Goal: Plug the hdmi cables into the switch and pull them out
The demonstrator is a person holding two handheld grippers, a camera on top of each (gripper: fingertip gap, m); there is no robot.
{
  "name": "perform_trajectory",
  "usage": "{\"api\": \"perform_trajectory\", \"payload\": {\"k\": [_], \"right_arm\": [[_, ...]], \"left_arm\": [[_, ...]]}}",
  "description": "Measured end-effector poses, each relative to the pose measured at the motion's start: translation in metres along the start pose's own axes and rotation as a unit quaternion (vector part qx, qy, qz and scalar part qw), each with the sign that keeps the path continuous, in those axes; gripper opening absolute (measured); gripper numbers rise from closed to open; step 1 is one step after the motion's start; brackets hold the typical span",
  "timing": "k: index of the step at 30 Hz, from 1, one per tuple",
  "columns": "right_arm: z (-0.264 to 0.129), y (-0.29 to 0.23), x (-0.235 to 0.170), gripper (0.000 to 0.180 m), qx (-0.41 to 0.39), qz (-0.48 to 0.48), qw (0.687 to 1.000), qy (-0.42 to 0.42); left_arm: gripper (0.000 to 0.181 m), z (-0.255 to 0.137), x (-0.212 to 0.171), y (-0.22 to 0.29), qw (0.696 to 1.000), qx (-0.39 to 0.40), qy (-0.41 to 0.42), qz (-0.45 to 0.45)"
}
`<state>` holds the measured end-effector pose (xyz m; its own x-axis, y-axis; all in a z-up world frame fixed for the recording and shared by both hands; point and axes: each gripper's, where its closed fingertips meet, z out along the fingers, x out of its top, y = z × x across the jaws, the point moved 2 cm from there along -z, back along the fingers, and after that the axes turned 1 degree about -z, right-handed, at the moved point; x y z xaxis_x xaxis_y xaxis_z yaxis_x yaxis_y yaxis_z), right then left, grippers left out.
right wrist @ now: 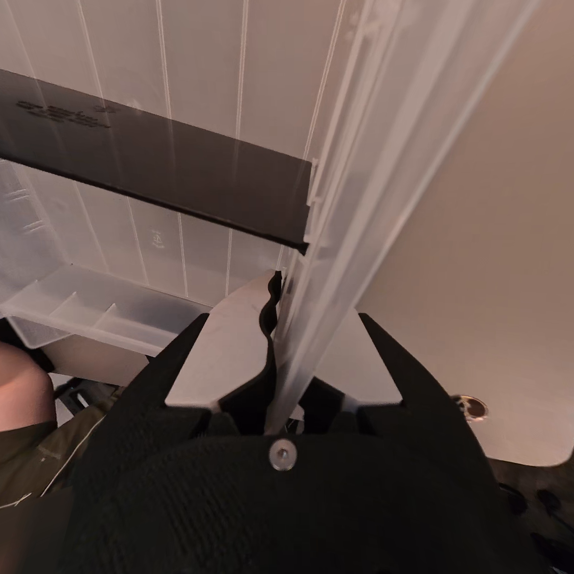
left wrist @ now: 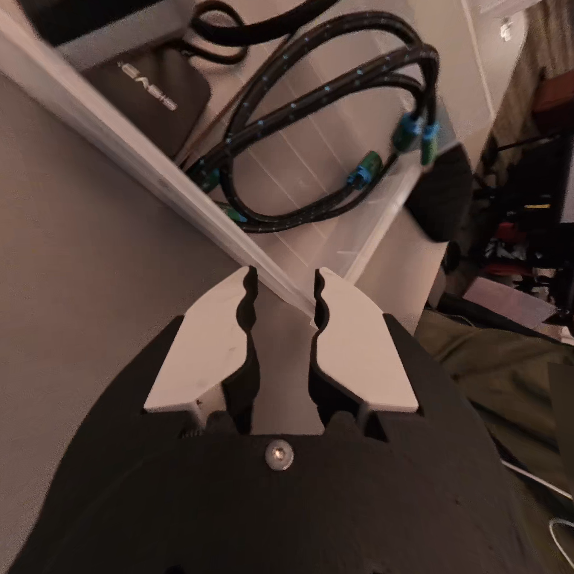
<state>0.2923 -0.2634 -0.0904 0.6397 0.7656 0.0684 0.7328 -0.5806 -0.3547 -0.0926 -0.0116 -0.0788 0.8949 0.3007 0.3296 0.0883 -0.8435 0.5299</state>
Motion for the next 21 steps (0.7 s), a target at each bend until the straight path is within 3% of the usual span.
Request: {"api": "perform_trajectory", "payload": {"k": [4, 7, 10, 14, 21], "right_arm": [[0.026, -0.033, -0.002, 0.004, -0.013, -0.044, 0.998, -0.036], [0.045, -0.054, -0.003, 0.004, -0.031, -0.082, 0.994, -0.069], [0.061, -0.069, -0.003, 0.004, -0.059, -0.11, 0.987, -0.099], [0.073, -0.083, -0.002, 0.004, -0.082, -0.127, 0.979, -0.14], [0.075, -0.085, 0.015, 0.004, -0.099, -0.114, 0.978, -0.144]], "left_arm": [[0.017, -0.045, -0.027, -0.04, 0.998, 0.06, -0.008, -0.036], [0.008, -0.082, -0.043, -0.082, 0.988, 0.13, 0.03, -0.074], [0.012, -0.12, -0.069, -0.121, 0.975, 0.181, 0.062, -0.115], [0.023, -0.164, -0.126, -0.151, 0.959, 0.186, 0.095, -0.191], [0.011, -0.222, -0.213, -0.177, 0.905, 0.187, 0.196, -0.328]]}}
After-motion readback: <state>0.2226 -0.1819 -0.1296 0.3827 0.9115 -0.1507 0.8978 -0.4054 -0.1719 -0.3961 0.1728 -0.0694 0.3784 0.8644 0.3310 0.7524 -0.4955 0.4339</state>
